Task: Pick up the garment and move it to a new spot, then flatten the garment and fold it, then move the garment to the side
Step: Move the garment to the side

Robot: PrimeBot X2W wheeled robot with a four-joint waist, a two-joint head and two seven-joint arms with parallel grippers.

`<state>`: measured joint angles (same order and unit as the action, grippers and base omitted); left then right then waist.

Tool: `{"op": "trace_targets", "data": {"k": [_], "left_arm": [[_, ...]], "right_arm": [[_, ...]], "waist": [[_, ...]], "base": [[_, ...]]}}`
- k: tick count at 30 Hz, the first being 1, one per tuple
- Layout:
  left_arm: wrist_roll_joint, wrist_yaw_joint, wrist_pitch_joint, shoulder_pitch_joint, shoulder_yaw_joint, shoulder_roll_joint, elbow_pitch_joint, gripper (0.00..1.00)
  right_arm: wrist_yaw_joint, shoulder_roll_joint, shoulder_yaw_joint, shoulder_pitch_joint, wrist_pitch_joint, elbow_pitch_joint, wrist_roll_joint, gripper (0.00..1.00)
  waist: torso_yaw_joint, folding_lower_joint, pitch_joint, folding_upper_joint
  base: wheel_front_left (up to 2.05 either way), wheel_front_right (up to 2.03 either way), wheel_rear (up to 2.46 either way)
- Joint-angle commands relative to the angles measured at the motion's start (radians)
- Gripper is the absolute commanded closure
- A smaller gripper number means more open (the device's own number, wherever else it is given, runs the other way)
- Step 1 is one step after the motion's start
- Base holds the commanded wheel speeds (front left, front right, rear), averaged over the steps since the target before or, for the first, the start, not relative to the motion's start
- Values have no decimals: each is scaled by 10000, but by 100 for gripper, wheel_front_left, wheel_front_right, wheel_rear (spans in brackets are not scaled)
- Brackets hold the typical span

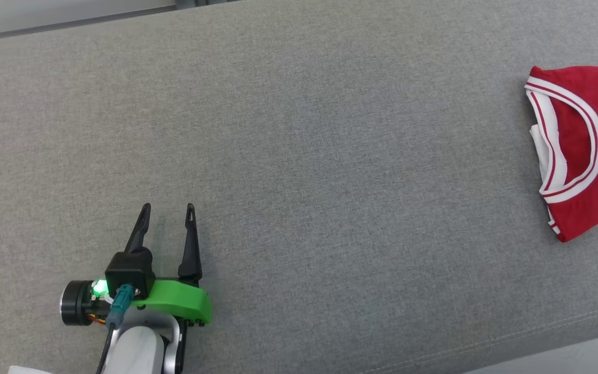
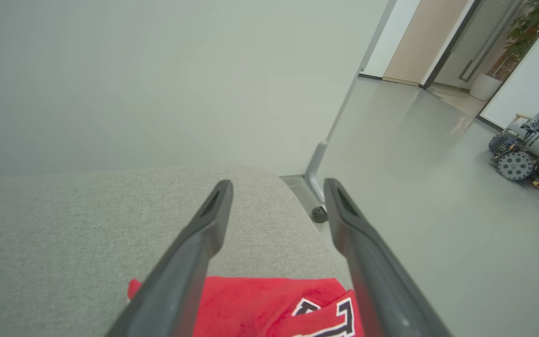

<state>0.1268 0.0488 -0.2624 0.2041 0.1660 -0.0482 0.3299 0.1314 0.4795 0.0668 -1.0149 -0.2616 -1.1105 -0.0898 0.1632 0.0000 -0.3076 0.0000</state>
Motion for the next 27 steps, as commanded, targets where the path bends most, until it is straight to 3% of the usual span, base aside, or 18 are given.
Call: {"op": "trace_targets", "data": {"k": [1,6,12,19,27], "left_arm": [[33,78,-25,15,-80,-51,-64,0],[245,254,-25,-248,-425,-50,-195,0],[350,287,-25,-436,-546,-48,-264,0],[440,271,-25,-620,-533,-45,-206,0],[590,366,-25,-1066,-651,-47,-141,0]], "right_arm": [[-17,-300,165,548,-33,534,342,0],[-17,-1675,834,1753,-39,3044,865,0],[-17,-2808,783,3311,-40,4904,829,0],[-17,-3401,194,4818,-36,5712,492,0],[-17,-3871,244,6312,-37,5828,303,0]], "waist": [[-82,0,35,0],[-238,0,292,0],[-620,0,677,0],[-1144,0,1180,0],[-1721,0,1975,0]], "base": [[0,0,0],[0,0,0],[0,0,0],[0,0,0],[0,0,0]]}}
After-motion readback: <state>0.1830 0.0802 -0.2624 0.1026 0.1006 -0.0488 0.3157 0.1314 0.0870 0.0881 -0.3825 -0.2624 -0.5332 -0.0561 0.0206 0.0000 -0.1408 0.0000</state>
